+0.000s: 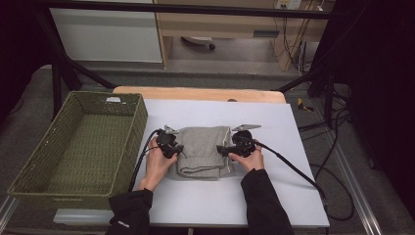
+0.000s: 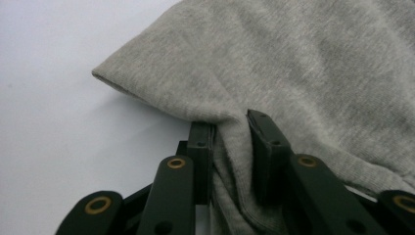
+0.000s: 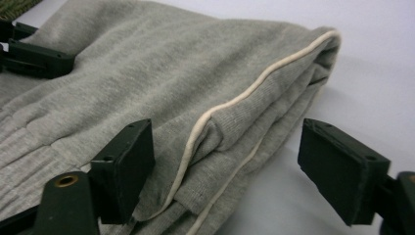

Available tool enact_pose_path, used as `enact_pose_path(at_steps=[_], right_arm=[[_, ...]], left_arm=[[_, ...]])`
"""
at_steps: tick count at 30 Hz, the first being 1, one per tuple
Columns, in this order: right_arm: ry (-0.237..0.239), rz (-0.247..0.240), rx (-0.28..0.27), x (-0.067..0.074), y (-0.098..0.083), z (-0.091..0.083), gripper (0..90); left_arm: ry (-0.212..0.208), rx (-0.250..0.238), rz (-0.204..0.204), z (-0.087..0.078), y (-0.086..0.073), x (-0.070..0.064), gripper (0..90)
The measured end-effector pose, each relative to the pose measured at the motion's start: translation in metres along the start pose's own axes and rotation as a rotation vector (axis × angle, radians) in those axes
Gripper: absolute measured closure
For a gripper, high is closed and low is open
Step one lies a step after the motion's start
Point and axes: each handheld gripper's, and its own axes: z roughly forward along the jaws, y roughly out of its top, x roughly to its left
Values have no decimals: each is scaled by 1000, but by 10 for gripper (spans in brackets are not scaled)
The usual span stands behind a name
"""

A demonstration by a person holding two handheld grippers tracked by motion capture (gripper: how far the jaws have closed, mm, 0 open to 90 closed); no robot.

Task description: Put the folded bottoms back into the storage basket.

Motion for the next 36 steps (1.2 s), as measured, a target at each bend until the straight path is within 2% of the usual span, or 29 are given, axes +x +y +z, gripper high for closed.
enact_pose_path(at_steps=[5, 10, 17, 22, 31, 36], right_arm=[[5, -3, 24, 0, -2, 4, 300], [18, 32, 55, 0, -3, 5, 343], [23, 35, 52, 2, -4, 5, 416], [52, 47, 58, 2, -4, 5, 539], [80, 57, 61, 4, -5, 4, 680], [87, 53, 57, 4, -5, 4, 722]], left_arm=[[-1, 0, 0, 0, 0, 0, 725], [-2, 0, 0, 0, 0, 0, 725], [-1, 0, 0, 0, 0, 0, 725], [-1, -2, 1, 0, 0, 0, 725], [-1, -7, 3, 0, 0, 1, 726], [-20, -3, -17, 0, 0, 3, 734]])
